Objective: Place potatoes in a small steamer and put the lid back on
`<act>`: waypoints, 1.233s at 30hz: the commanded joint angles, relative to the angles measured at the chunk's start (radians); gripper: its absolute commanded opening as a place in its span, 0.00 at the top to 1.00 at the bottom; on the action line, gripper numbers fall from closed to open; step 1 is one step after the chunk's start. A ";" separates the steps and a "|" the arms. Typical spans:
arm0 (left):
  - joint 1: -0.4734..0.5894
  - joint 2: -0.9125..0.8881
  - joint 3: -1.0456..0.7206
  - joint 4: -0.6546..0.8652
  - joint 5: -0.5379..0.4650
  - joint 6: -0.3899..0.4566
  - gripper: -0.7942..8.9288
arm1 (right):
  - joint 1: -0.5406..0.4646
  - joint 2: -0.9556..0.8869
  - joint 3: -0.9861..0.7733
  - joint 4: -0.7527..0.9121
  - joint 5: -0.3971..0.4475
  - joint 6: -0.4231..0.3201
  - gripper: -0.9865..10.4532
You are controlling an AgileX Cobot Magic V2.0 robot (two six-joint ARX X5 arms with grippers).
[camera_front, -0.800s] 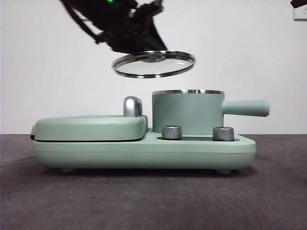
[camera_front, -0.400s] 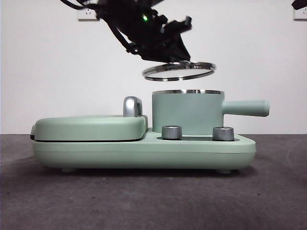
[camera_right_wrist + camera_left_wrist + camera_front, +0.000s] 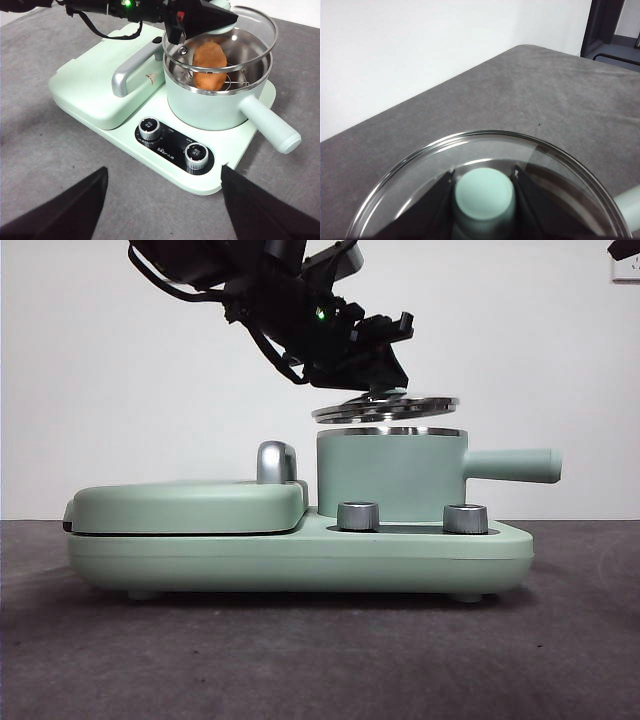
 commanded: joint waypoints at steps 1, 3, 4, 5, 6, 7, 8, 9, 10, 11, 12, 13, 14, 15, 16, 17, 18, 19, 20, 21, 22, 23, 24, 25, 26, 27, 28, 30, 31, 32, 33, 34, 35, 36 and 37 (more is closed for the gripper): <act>-0.010 0.019 0.042 0.034 0.002 0.011 0.90 | 0.006 0.005 0.006 0.010 0.001 -0.014 0.60; -0.010 0.022 0.042 0.034 0.002 0.012 0.90 | 0.006 0.005 0.006 0.010 0.001 -0.016 0.60; -0.010 0.024 0.042 0.035 0.002 0.014 0.90 | 0.006 0.005 0.006 0.010 0.001 -0.016 0.60; -0.010 0.027 0.042 0.037 0.007 0.014 0.90 | 0.006 0.005 0.006 0.010 0.001 -0.016 0.60; -0.010 0.029 0.042 0.038 0.010 0.014 0.90 | 0.006 0.005 0.006 0.010 0.001 -0.016 0.60; -0.010 0.031 0.042 0.038 0.010 0.014 0.90 | 0.006 0.005 0.006 0.010 0.001 -0.016 0.60; -0.010 0.034 0.042 0.038 0.010 0.014 0.90 | 0.006 0.005 0.006 0.010 0.001 -0.016 0.60; -0.010 0.036 0.042 0.038 0.010 0.014 0.90 | 0.006 0.005 0.006 0.010 0.001 -0.016 0.60; -0.013 0.039 0.042 0.038 0.010 0.014 0.90 | 0.006 0.005 0.006 0.010 0.001 -0.016 0.60; -0.015 0.040 0.042 0.038 0.010 0.014 0.90 | 0.006 0.005 0.006 0.010 0.001 -0.016 0.60; -0.016 0.041 0.042 0.038 0.010 0.014 0.90 | 0.006 0.005 0.006 0.010 0.001 -0.016 0.60; -0.017 0.042 0.042 0.038 0.010 0.015 0.90 | 0.006 0.005 0.006 0.010 0.001 -0.016 0.60; -0.019 0.043 0.042 0.038 0.010 0.015 0.90 | 0.006 0.005 0.006 0.010 0.001 -0.016 0.60; -0.021 0.044 0.042 0.036 0.010 0.015 0.90 | 0.006 0.005 0.006 0.010 0.001 -0.016 0.60; -0.021 0.045 0.042 0.033 0.010 0.015 0.90 | 0.006 0.005 0.006 0.009 0.001 -0.016 0.60; -0.021 0.047 0.042 0.033 0.010 0.015 0.90 | 0.006 0.005 0.006 0.009 0.001 -0.016 0.60; -0.023 0.049 0.042 0.033 0.010 0.014 0.90 | 0.006 0.005 0.006 0.008 0.001 -0.016 0.60; -0.025 0.051 0.042 0.033 0.010 0.015 0.90 | 0.006 0.005 0.006 0.008 0.001 -0.016 0.60; -0.026 0.051 0.042 0.033 0.010 0.015 0.90 | 0.006 0.005 0.006 0.007 0.001 -0.018 0.60; -0.026 0.052 0.042 0.031 0.010 0.015 0.90 | 0.006 0.005 0.006 0.007 0.001 -0.020 0.60; -0.026 0.052 0.042 0.030 0.010 0.015 0.90 | 0.006 0.005 0.006 0.006 0.001 -0.020 0.60; -0.027 0.053 0.042 0.029 0.010 0.015 0.90 | 0.006 0.005 0.006 0.006 0.001 -0.020 0.60; -0.028 0.053 0.042 0.027 0.010 0.018 0.90 | 0.006 0.005 0.006 0.006 0.001 -0.020 0.60; -0.028 0.053 0.042 0.024 0.009 0.024 0.90 | 0.006 0.005 0.006 0.006 0.001 -0.020 0.60; -0.028 0.053 0.042 0.021 0.009 0.033 0.90 | 0.006 0.005 0.006 0.005 0.001 -0.020 0.60; -0.028 0.053 0.042 0.016 0.008 0.048 0.90 | 0.006 0.005 0.006 0.004 0.001 -0.021 0.60; -0.028 0.053 0.042 0.008 0.007 0.056 0.90 | 0.006 0.005 0.006 0.003 0.001 -0.021 0.60; -0.028 0.053 0.042 -0.002 0.006 0.067 0.90 | 0.006 0.005 0.006 0.002 0.001 -0.026 0.60; -0.028 0.053 0.042 -0.006 0.004 0.067 0.90 | 0.006 0.005 0.006 0.003 0.001 -0.027 0.60; -0.028 0.053 0.042 -0.009 0.004 0.067 0.90 | 0.006 0.005 0.006 0.003 0.000 -0.027 0.60; -0.028 0.053 0.042 -0.012 0.004 0.068 0.90 | 0.006 0.005 0.006 0.003 0.000 -0.027 0.60; -0.028 0.053 0.042 -0.013 0.004 0.068 0.90 | 0.006 0.005 0.006 0.003 0.001 -0.027 0.60; -0.028 0.053 0.042 -0.014 0.004 0.068 0.90 | 0.006 0.005 0.006 0.003 0.001 -0.027 0.60; -0.028 0.053 0.042 -0.017 0.004 0.072 0.90 | 0.006 0.005 0.006 0.003 0.001 -0.027 0.60; -0.028 0.053 0.042 -0.020 0.003 0.076 0.90 | 0.006 0.005 0.006 0.003 0.001 -0.027 0.60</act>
